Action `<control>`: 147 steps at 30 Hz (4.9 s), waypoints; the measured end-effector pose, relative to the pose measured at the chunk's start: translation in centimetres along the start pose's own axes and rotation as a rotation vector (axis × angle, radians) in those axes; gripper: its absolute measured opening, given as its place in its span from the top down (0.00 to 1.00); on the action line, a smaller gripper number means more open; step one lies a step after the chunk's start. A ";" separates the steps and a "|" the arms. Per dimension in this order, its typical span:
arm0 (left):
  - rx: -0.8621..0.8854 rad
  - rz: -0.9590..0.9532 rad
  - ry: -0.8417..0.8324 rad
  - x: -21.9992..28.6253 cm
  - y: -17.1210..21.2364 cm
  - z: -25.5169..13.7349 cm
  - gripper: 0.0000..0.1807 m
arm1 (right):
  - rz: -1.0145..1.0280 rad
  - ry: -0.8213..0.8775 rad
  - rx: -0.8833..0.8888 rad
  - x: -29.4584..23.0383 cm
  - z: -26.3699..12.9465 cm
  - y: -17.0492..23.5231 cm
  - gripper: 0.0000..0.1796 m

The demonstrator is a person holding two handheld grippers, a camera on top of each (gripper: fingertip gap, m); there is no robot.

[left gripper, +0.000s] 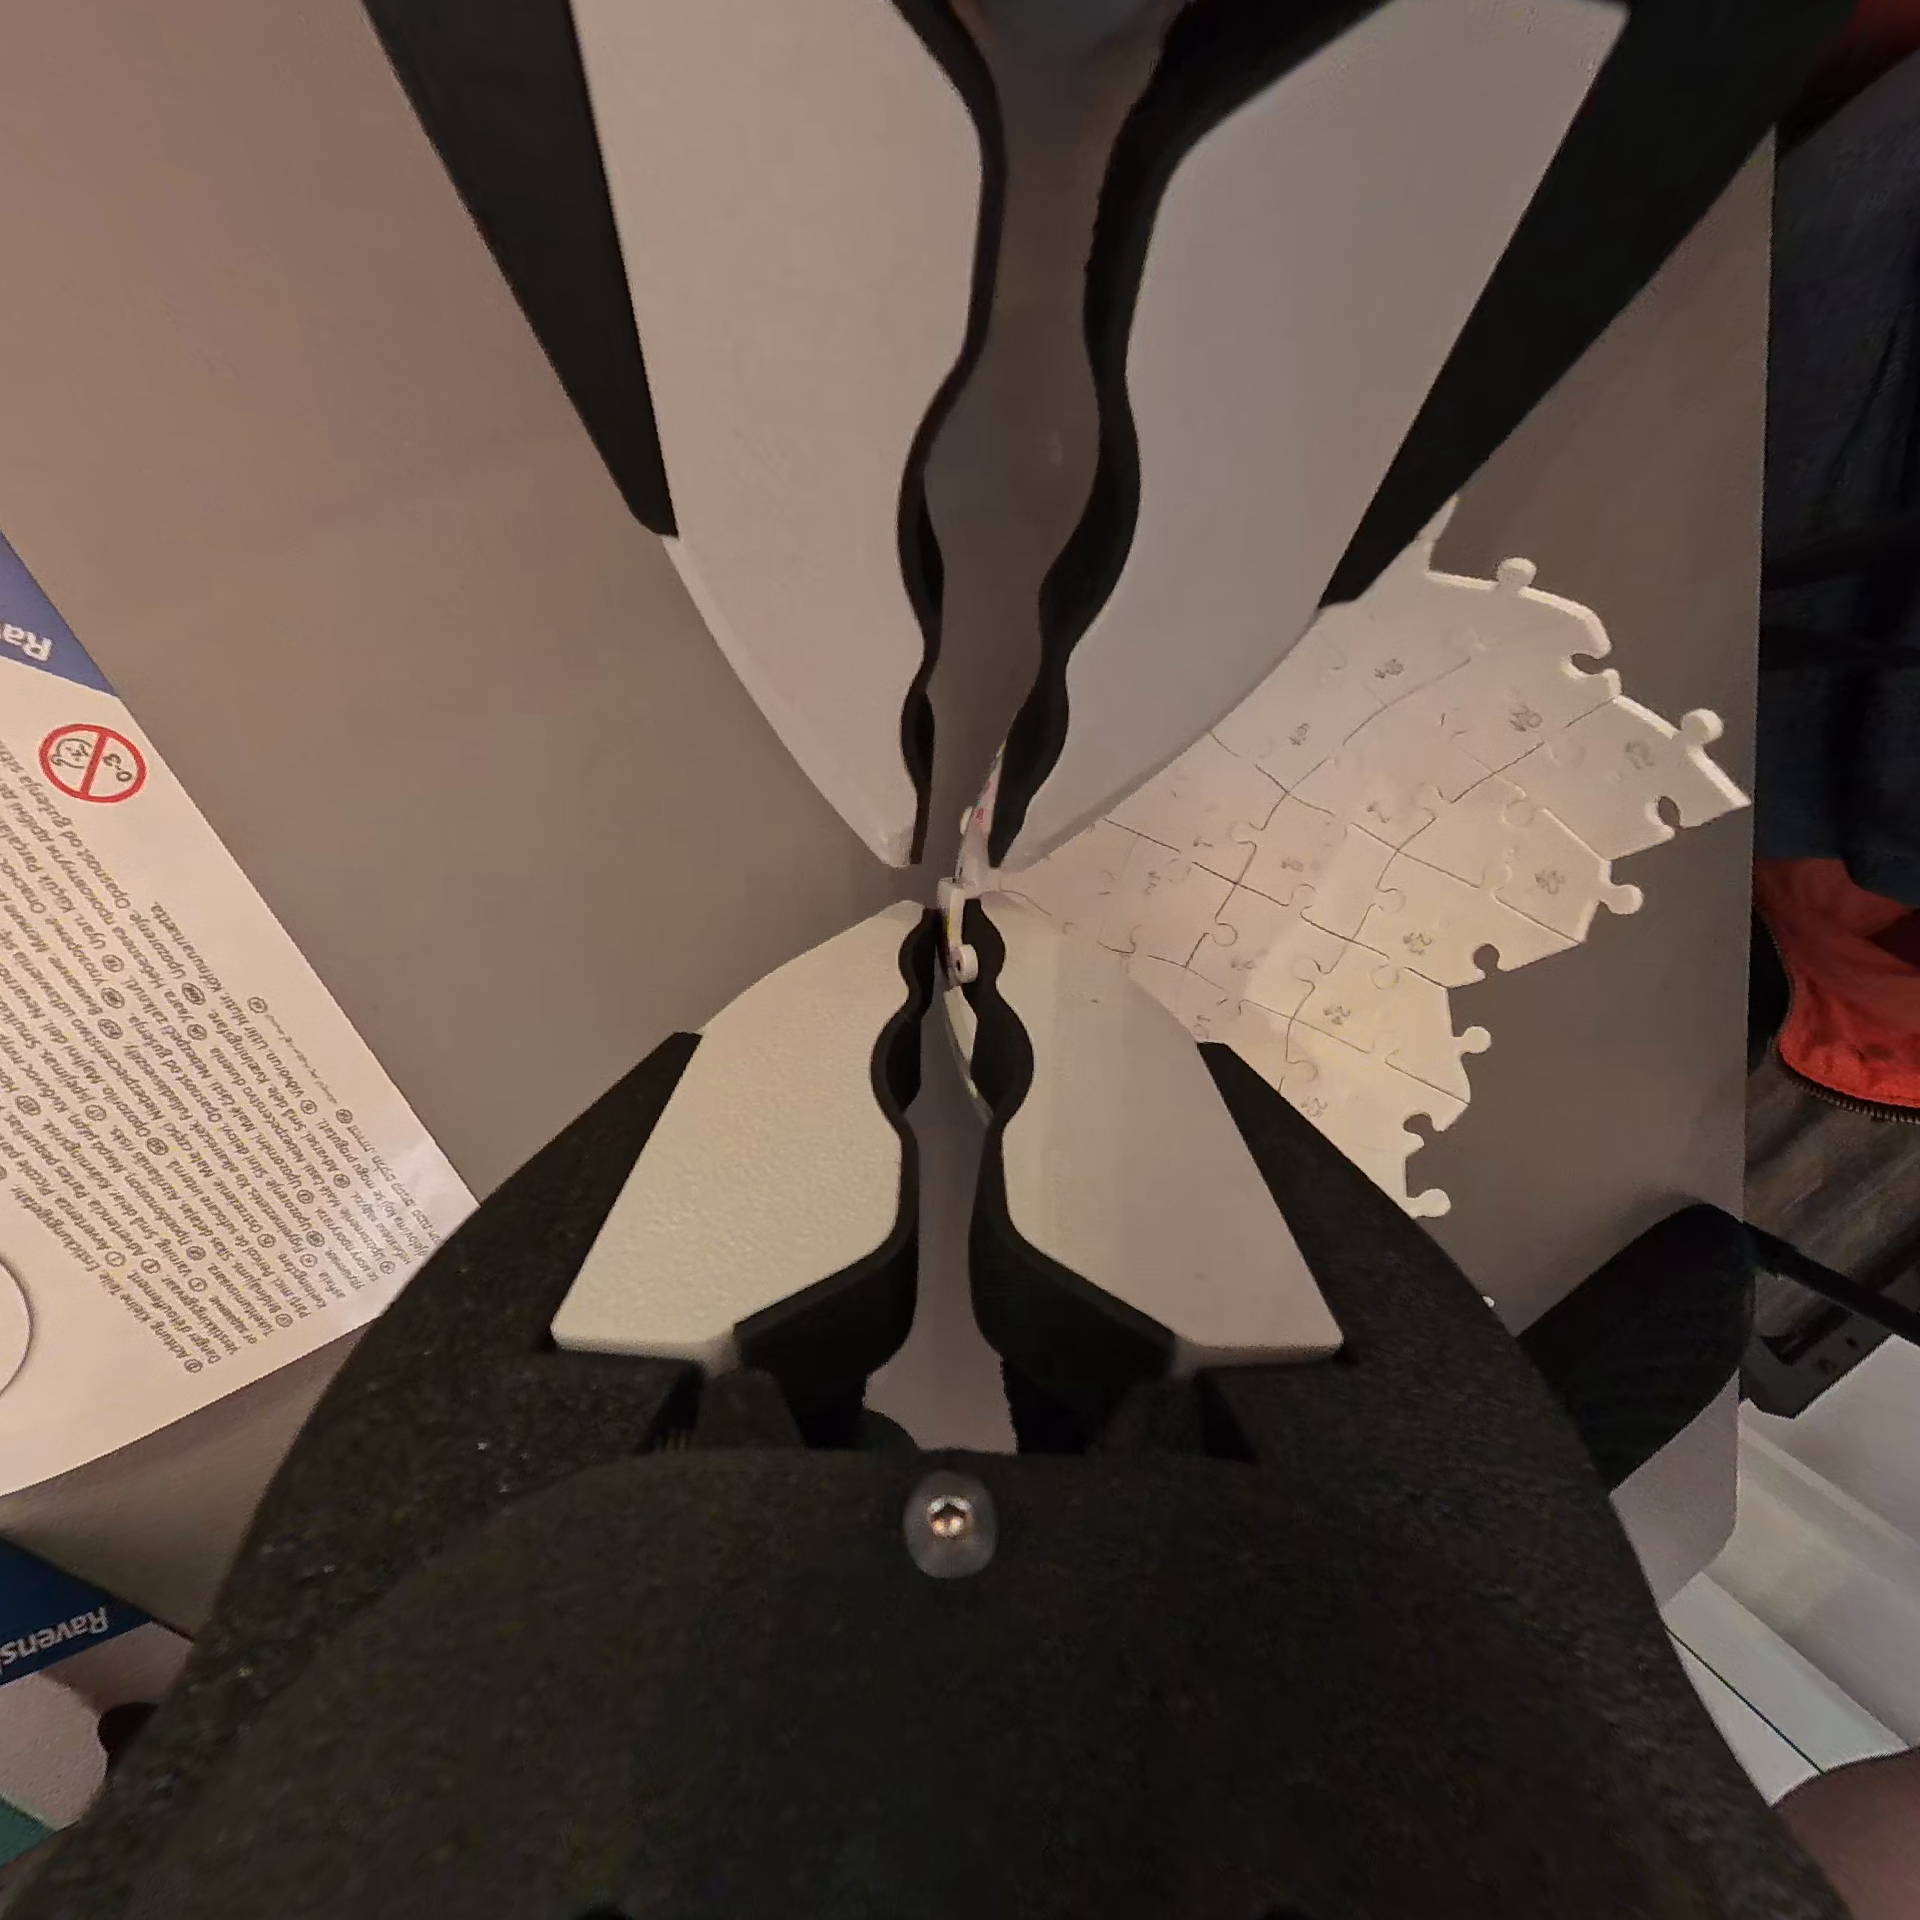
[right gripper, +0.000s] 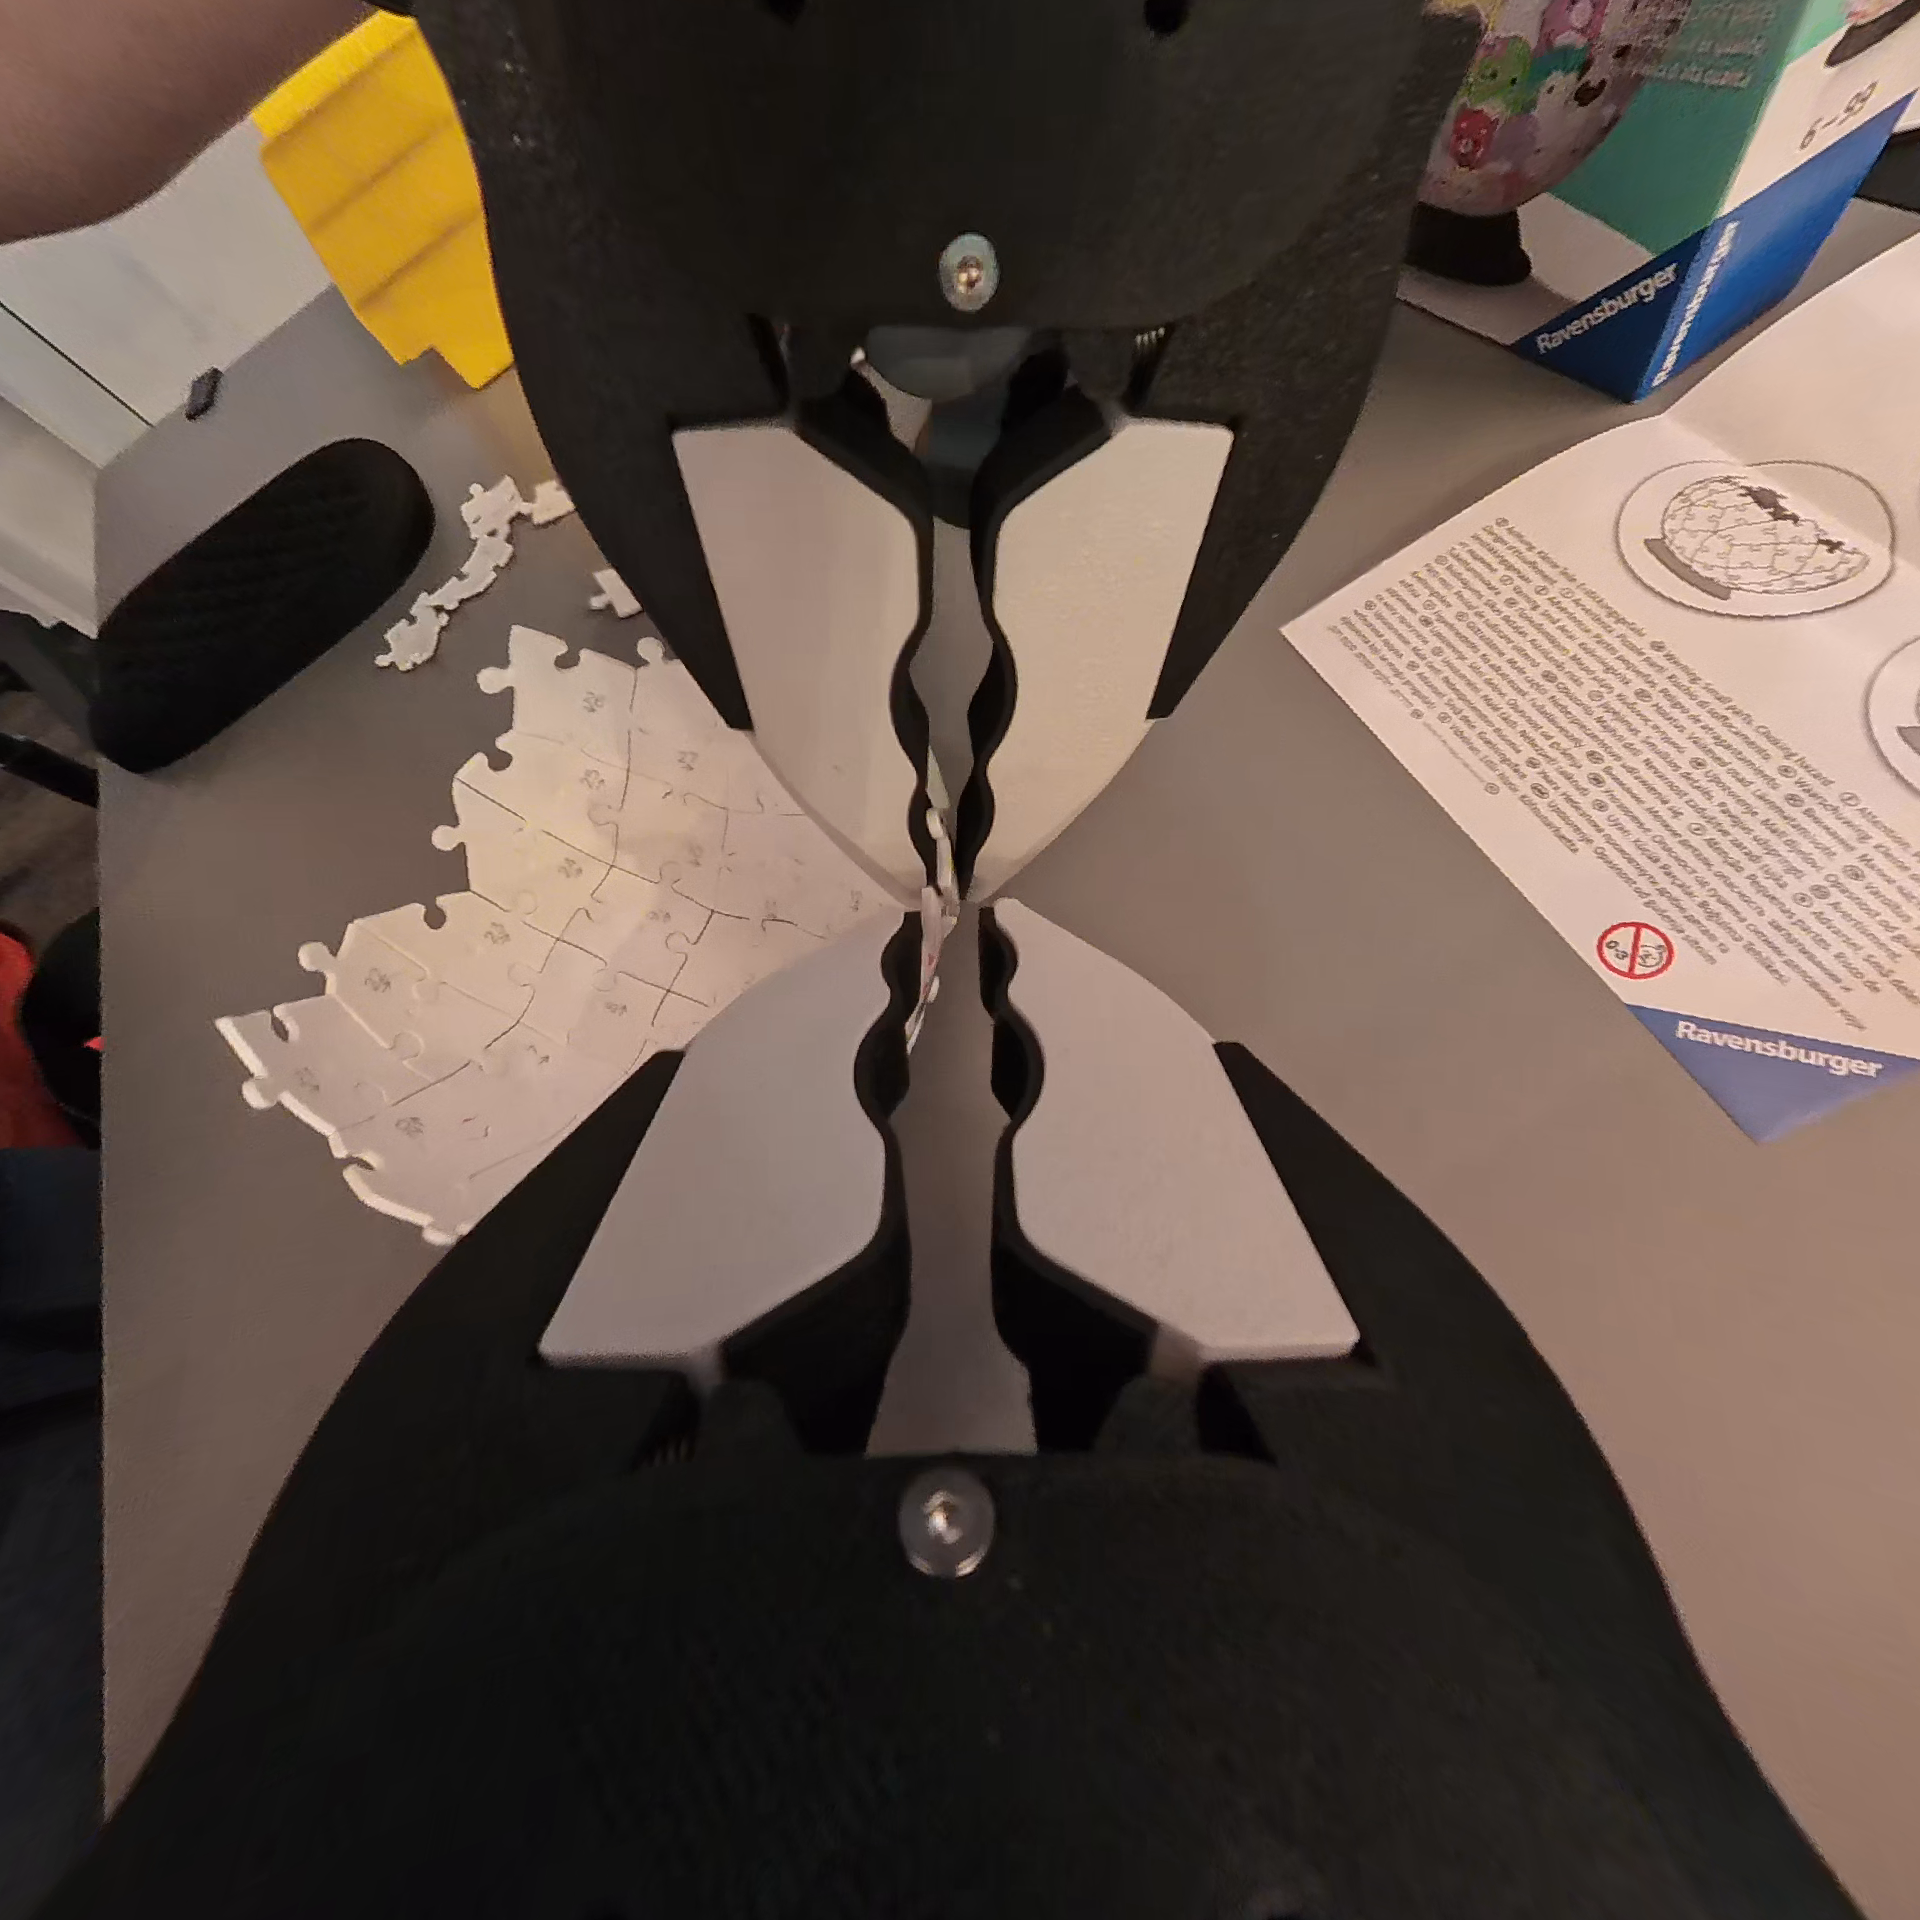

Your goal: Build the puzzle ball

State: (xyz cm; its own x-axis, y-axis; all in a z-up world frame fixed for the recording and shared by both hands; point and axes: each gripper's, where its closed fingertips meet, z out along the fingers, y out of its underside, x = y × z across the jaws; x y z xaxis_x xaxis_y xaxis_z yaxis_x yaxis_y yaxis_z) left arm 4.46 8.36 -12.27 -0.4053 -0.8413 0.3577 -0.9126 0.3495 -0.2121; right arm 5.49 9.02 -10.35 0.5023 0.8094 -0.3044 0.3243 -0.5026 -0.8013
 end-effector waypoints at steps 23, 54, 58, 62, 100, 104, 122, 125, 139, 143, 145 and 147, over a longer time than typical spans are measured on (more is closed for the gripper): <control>-0.001 0.002 0.006 0.5 0.0 0.0 0.98 | 0.311 -0.148 -0.116 -0.2 -0.5 1.5 0.78; -0.003 -0.067 0.038 0.3 0.4 0.2 0.98 | 0.425 -0.182 -0.280 -0.5 1.7 3.0 0.93; -0.005 -0.072 0.039 0.2 0.3 0.3 0.98 | 0.435 -0.202 -0.310 -0.9 2.1 3.2 0.92; -0.009 -0.076 0.043 0.3 0.3 0.3 0.98 | 0.439 -0.203 -0.309 -1.0 2.2 3.2 0.97; -0.039 -0.127 -0.017 -0.5 0.6 0.1 0.98 | 0.409 -0.181 -0.227 0.0 2.8 2.8 0.93; -0.037 -0.122 -0.013 -0.4 0.5 0.1 0.98 | 0.395 -0.206 -0.193 -0.1 2.9 2.2 0.91; -0.040 -0.138 -0.018 -0.7 0.4 0.2 0.98 | 0.404 -0.234 -0.224 -0.3 2.9 2.5 0.98; -0.036 -0.127 -0.027 -0.7 0.3 0.2 0.98 | 0.393 -0.228 -0.223 -0.3 2.8 2.5 0.98; -0.054 -0.160 -0.009 -0.5 0.5 0.1 0.98 | 0.370 -0.263 -0.263 -0.4 3.0 2.9 0.96; -0.058 -0.175 0.003 -0.5 0.5 0.1 0.98 | 0.379 -0.273 -0.255 -0.6 3.3 2.8 0.97; -0.057 -0.174 -0.002 -0.5 0.6 0.1 0.98 | 0.376 -0.265 -0.250 -0.5 3.4 2.8 0.97; -0.052 -0.179 0.005 -0.5 0.5 0.1 0.98 | 0.382 -0.268 -0.246 -0.6 3.4 2.8 0.97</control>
State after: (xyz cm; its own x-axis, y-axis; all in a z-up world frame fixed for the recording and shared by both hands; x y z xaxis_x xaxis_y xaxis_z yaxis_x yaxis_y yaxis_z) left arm 4.16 8.94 -12.60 -0.2360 -0.8900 0.3901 -0.9718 0.2149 -0.0975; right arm 3.42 8.17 -14.16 0.4097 0.5873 -0.6980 0.3531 -0.8076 -0.4723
